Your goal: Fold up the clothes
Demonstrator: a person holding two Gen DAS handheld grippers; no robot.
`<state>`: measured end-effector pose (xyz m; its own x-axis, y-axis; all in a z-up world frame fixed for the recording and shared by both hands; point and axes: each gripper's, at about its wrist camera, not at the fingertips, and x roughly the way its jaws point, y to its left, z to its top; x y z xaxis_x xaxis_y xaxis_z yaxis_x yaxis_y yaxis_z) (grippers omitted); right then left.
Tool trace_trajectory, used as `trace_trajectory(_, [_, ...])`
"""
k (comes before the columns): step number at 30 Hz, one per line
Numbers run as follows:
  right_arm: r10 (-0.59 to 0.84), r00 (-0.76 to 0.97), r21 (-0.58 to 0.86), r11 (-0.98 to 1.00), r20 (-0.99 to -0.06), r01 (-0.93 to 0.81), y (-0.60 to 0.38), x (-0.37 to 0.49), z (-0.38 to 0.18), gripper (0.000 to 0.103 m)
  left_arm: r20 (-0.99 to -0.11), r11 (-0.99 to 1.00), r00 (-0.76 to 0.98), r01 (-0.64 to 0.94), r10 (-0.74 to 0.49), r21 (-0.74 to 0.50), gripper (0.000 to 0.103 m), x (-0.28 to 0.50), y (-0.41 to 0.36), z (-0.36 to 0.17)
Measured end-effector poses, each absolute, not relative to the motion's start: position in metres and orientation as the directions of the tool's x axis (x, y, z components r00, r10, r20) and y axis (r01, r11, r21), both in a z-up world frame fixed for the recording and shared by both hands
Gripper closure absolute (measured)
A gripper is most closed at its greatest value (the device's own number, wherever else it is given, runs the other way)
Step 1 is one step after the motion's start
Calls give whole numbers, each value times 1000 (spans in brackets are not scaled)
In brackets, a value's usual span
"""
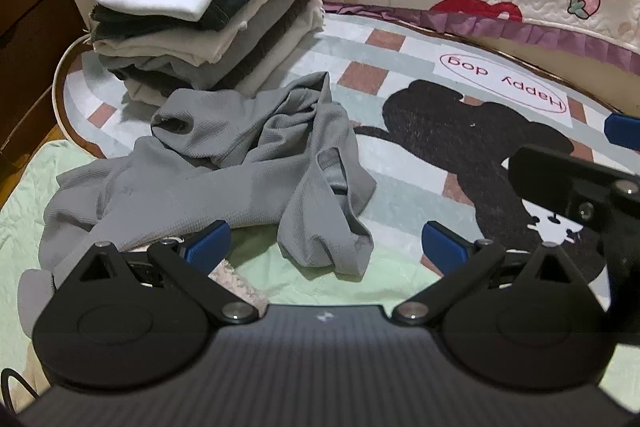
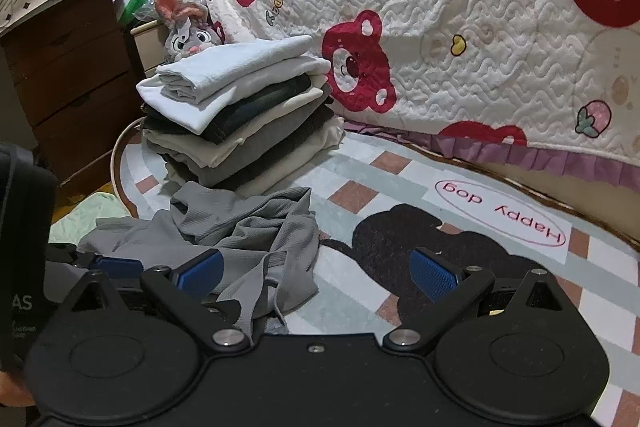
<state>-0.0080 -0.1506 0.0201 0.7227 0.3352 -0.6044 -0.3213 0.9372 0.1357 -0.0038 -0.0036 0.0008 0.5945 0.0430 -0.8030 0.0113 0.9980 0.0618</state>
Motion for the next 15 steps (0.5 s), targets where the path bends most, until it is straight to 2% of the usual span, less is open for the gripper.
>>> trace_trajectory(4, [324, 733, 128, 941, -598, -312, -150, -11, 20, 2, -784, 996, 619, 28, 47, 82, 0, -12, -11, 2])
trace_trajectory(8, [313, 743, 121, 945, -591, -302, -149, -14, 20, 2, -800, 998, 599, 61, -44, -10, 0, -7, 0, 4])
trace_trajectory(15, [310, 739, 114, 946, -598, -305, -151, -10, 23, 2, -800, 998, 599, 61, -42, -8, 0, -7, 0, 8])
